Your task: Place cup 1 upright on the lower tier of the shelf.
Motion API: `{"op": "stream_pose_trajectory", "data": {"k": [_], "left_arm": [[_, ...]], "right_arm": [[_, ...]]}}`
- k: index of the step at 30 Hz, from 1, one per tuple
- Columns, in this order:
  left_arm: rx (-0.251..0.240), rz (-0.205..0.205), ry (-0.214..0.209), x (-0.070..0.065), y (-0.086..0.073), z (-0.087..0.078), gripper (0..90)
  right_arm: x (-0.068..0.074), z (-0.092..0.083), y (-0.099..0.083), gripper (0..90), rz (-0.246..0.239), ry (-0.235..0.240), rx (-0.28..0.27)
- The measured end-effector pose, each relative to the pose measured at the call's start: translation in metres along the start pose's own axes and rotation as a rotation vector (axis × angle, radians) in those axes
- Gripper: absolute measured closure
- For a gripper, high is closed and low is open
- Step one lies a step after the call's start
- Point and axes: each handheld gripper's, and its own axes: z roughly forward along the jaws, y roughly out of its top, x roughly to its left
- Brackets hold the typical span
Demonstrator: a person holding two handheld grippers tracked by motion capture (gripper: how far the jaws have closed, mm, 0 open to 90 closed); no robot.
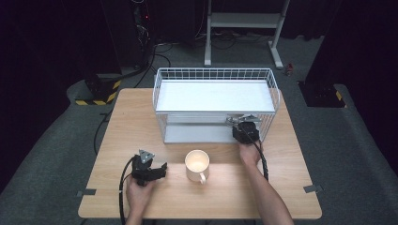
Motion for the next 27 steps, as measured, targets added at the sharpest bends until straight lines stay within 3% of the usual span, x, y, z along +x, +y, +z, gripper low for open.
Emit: {"op": "stream_pose_trajectory", "data": {"k": [3, 9, 12, 16, 17, 27], "left_arm": [[0.001, -0.001, 0.000, 0.000, 0.000, 0.000, 17.4], [0.000, 0.000, 0.000, 0.000, 0.000, 0.000, 17.4], [0.000, 0.000, 0.000, 0.000, 0.000, 0.000, 17.4], [0.000, 0.000, 0.000, 0.000, 0.000, 0.000, 17.4], [0.000, 0.000, 0.000, 0.000, 0.000, 0.000, 17.4], [0.000, 0.000, 0.001, 0.000, 0.000, 0.000, 17.4]], "right_arm": [[0.001, 0.001, 0.000, 65.7, 0.023, 0.000, 0.007], [-0.003, 0.002, -0.001, 65.8, 0.015, 0.007, 0.008], [-0.003, -0.001, -0.001, 61.0, 0.025, 0.007, 0.006], [-0.001, -0.009, -0.001, 53.0, -0.015, 0.023, -0.009], [-0.001, -0.012, -0.002, 51.7, -0.005, 0.035, -0.021], [-0.004, -0.034, -0.006, 44.4, -0.006, 0.105, -0.056]]}}
